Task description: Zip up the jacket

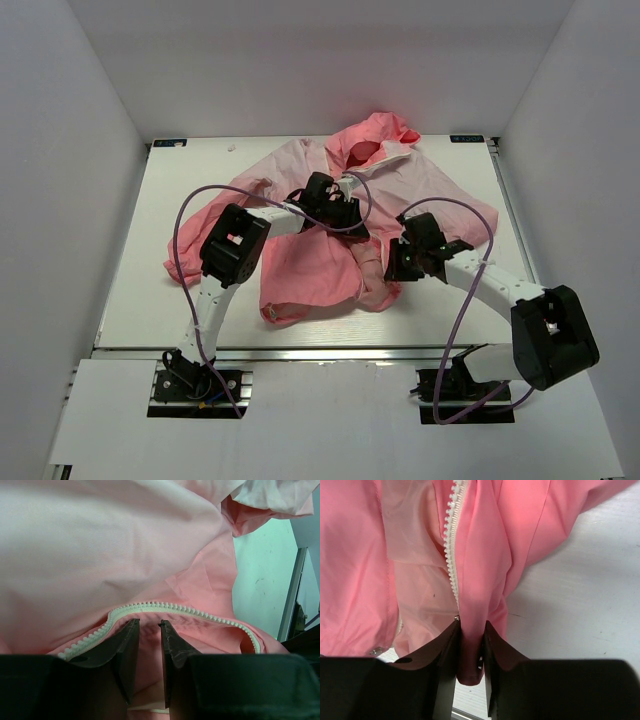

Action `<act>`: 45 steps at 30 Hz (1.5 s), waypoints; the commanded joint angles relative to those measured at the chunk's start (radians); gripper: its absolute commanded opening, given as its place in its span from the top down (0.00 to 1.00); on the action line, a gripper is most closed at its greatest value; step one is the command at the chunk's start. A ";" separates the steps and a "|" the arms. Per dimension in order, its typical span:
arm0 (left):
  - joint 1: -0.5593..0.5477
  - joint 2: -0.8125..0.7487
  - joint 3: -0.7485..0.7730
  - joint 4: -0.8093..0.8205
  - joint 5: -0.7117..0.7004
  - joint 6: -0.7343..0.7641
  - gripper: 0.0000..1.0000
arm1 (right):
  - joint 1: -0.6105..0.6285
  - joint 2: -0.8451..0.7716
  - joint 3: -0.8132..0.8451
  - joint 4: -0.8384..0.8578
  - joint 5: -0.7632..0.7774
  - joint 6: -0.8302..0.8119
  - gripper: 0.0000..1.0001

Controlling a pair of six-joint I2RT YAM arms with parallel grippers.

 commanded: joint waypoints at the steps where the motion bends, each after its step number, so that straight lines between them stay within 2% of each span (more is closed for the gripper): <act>1: 0.003 -0.055 -0.018 -0.075 -0.027 0.024 0.65 | -0.004 0.003 -0.014 0.043 -0.023 0.006 0.73; 2: 0.003 -0.055 -0.018 -0.077 -0.029 0.024 0.65 | -0.006 0.003 -0.016 0.046 -0.025 0.006 0.74; 5: 0.003 -0.052 -0.012 -0.080 -0.033 0.019 0.64 | -0.006 0.005 -0.025 0.060 -0.014 0.007 1.00; 7: 0.003 -0.055 -0.011 -0.082 -0.030 0.016 0.63 | -0.004 -0.010 -0.028 0.063 0.000 0.014 1.00; 10: 0.003 -0.086 -0.007 -0.098 -0.021 0.019 0.46 | -0.007 -0.052 -0.020 0.058 0.017 0.007 1.00; 13: 0.002 -0.159 -0.020 -0.135 -0.027 0.017 0.10 | -0.009 -0.102 -0.010 0.046 0.049 0.006 1.00; 14: 0.002 -0.184 -0.026 -0.172 -0.041 0.014 0.03 | -0.010 -0.113 -0.008 0.037 0.055 0.007 1.00; 16: -0.004 -0.259 -0.047 -0.230 -0.097 0.016 0.02 | -0.012 -0.131 -0.007 0.023 0.064 0.006 1.00; 18: -0.015 -0.310 -0.053 -0.363 -0.166 0.024 0.02 | -0.012 -0.141 -0.016 0.017 0.060 0.006 1.00; 19: -0.035 -0.330 -0.060 -0.420 -0.268 0.025 0.02 | -0.012 -0.153 -0.022 0.021 0.057 0.007 1.00; 20: -0.050 -0.371 -0.066 -0.516 -0.317 0.034 0.02 | -0.012 -0.159 -0.027 0.023 0.052 0.006 1.00; 22: -0.096 -0.412 -0.111 -0.583 -0.424 0.036 0.02 | -0.012 -0.176 -0.039 0.029 0.047 0.006 1.00; 24: -0.145 -0.468 -0.151 -0.644 -0.467 0.039 0.02 | -0.012 -0.188 -0.043 0.029 0.044 0.006 1.00; 28: -0.197 -0.519 -0.211 -0.677 -0.446 0.042 0.02 | -0.012 -0.202 -0.056 0.037 0.041 -0.008 1.00; 33: -0.265 -0.470 -0.135 -0.783 -0.547 0.031 0.03 | -0.012 -0.219 -0.068 0.041 0.024 -0.009 1.00; 37: -0.268 -0.437 -0.104 -0.842 -0.608 0.013 0.11 | -0.012 -0.233 -0.085 0.055 0.020 -0.008 1.00; 40: -0.274 -0.431 -0.092 -0.856 -0.595 0.014 0.17 | -0.012 -0.231 -0.094 0.060 0.020 -0.008 1.00; 45: -0.314 -0.420 -0.072 -0.893 -0.605 -0.002 0.17 | -0.012 -0.231 -0.111 0.067 0.014 -0.003 1.00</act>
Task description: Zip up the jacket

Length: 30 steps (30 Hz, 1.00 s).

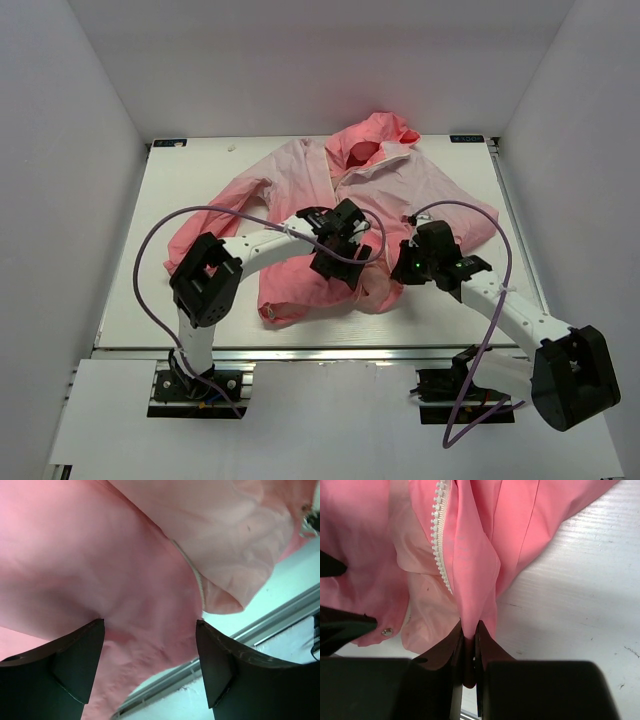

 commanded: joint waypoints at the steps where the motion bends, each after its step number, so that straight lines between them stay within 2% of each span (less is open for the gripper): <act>1: -0.034 -0.006 0.038 -0.043 -0.015 -0.019 0.17 | -0.004 -0.016 -0.017 0.037 -0.014 -0.003 1.00; 4: -0.041 0.010 0.041 -0.039 0.028 -0.031 0.17 | -0.005 -0.019 -0.022 0.043 -0.020 0.001 1.00; 10: -0.063 0.023 0.032 -0.032 0.028 -0.056 0.17 | -0.004 -0.021 -0.040 0.059 -0.035 0.007 1.00; 13: -0.073 0.048 0.039 -0.034 0.033 -0.059 0.20 | -0.004 -0.025 -0.047 0.065 -0.040 0.011 1.00; 20: -0.086 0.083 0.070 -0.035 0.022 -0.073 0.46 | -0.004 -0.030 -0.056 0.071 -0.043 0.014 1.00; 25: -0.093 0.103 0.081 -0.032 0.027 -0.084 0.48 | -0.004 -0.036 -0.064 0.076 -0.047 0.013 1.00; 26: -0.098 0.105 0.081 -0.034 0.027 -0.085 0.51 | -0.005 -0.036 -0.067 0.076 -0.049 0.013 1.00; 29: -0.099 0.103 0.089 -0.042 0.014 -0.091 0.72 | -0.004 -0.039 -0.070 0.077 -0.050 0.014 1.00; 30: -0.099 0.103 0.092 -0.048 0.001 -0.091 0.83 | -0.004 -0.039 -0.071 0.076 -0.049 0.013 1.00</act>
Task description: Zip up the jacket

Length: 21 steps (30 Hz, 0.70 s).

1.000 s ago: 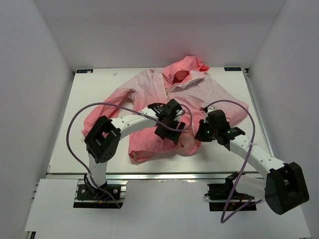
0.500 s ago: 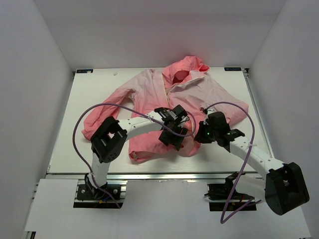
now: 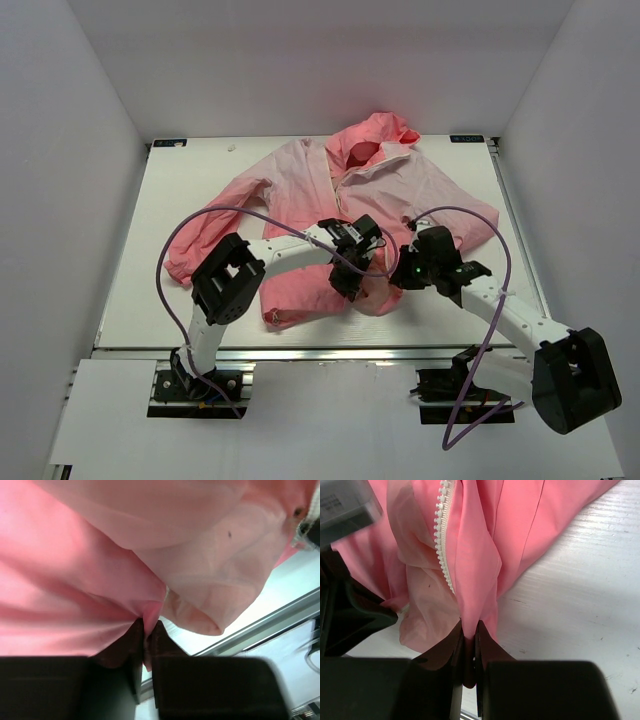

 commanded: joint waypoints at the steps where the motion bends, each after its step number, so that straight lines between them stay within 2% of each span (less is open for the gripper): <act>1: -0.011 -0.013 0.040 -0.009 -0.020 -0.009 0.88 | -0.002 -0.028 -0.012 0.029 -0.010 0.007 1.00; 3: -0.013 -0.023 0.049 -0.030 -0.054 -0.011 1.00 | -0.003 -0.030 -0.012 0.028 -0.004 0.007 1.00; 12: -0.008 -0.178 -0.006 -0.032 -0.183 -0.015 1.00 | -0.005 -0.059 0.029 -0.009 0.068 -0.002 1.00; 15: 0.006 -0.263 -0.073 0.046 -0.146 -0.014 1.00 | -0.006 -0.089 0.040 0.011 -0.007 -0.024 1.00; 19: 0.076 -0.390 -0.202 0.218 0.033 -0.021 1.00 | -0.006 -0.155 0.024 0.098 -0.154 -0.057 1.00; 21: 0.115 -0.448 -0.305 0.362 0.139 -0.046 1.00 | -0.006 -0.193 0.015 0.159 -0.244 -0.074 1.00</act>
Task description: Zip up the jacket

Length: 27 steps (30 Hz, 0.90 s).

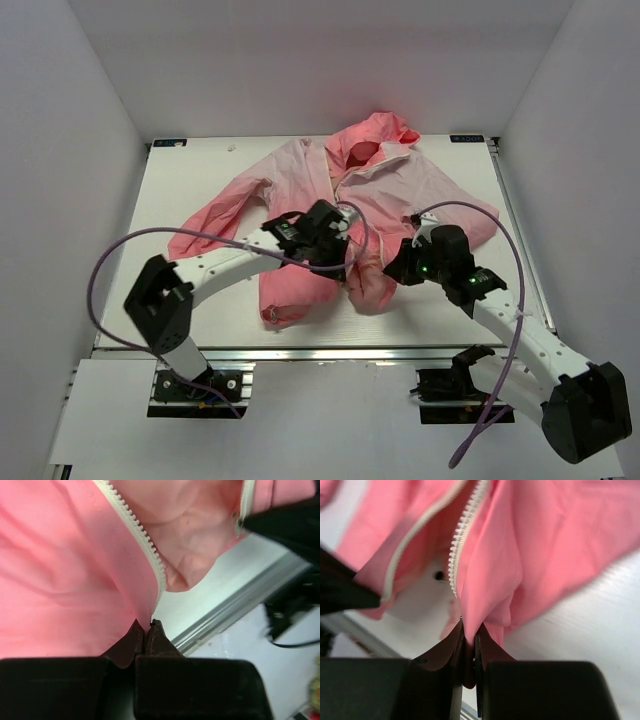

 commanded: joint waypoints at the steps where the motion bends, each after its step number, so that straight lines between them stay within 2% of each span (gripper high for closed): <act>1: 0.096 -0.161 -0.119 0.253 0.190 -0.033 1.00 | -0.004 -0.067 0.020 0.146 -0.178 -0.051 1.00; 2: 0.116 -0.189 -0.188 0.365 0.275 -0.057 1.00 | -0.004 -0.076 0.011 0.191 -0.207 -0.056 1.00; 5: 0.177 -0.269 -0.282 0.578 0.405 -0.123 1.00 | -0.004 -0.096 -0.002 0.263 -0.299 -0.050 1.00; 12: 0.213 -0.329 -0.392 0.830 0.577 -0.221 1.00 | -0.004 -0.076 -0.022 0.433 -0.459 0.027 1.00; 16: 0.228 -0.343 -0.424 0.923 0.626 -0.264 1.00 | -0.004 -0.070 -0.048 0.559 -0.507 0.085 1.00; 18: 0.234 -0.355 -0.454 0.993 0.643 -0.295 1.00 | -0.004 -0.071 -0.049 0.562 -0.501 0.097 1.00; 22: 0.244 -0.377 -0.477 1.013 0.628 -0.300 1.00 | -0.004 -0.096 -0.075 0.581 -0.488 0.111 1.00; 27: 0.248 -0.381 -0.526 1.107 0.632 -0.344 1.00 | -0.004 -0.133 -0.130 0.682 -0.494 0.165 1.00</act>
